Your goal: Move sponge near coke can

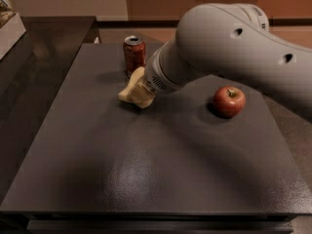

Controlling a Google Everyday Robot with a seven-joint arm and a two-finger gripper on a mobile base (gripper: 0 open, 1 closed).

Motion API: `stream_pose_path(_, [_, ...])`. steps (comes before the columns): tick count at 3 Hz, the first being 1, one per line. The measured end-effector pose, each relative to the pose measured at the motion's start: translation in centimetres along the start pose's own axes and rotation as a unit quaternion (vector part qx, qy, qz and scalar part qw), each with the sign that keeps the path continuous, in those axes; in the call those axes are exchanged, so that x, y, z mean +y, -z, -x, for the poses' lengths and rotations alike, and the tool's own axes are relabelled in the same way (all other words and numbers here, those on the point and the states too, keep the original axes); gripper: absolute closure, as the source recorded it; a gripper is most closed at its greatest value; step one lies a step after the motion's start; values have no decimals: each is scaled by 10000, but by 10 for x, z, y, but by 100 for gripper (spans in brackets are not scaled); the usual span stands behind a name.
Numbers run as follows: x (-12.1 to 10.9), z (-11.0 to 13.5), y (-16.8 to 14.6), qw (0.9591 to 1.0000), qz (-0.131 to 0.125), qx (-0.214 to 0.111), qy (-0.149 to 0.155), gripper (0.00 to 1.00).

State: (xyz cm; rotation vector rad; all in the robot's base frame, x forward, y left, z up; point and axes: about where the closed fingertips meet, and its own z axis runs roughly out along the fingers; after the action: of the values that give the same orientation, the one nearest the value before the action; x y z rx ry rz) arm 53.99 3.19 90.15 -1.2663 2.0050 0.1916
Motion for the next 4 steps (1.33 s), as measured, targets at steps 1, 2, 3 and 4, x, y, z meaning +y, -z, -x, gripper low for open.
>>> stream_pose_path(1, [-24,-8,-14,9999,-17,74,-67,82])
stream_pose_path(2, [-39,-11,-26,9999,-18,101,-127,59])
stream_pose_path(3, [-49,-14,-34,9998,-8,121,-163,36])
stream_pose_path(4, [-54,-24,-43,9998,56,140,-162,13])
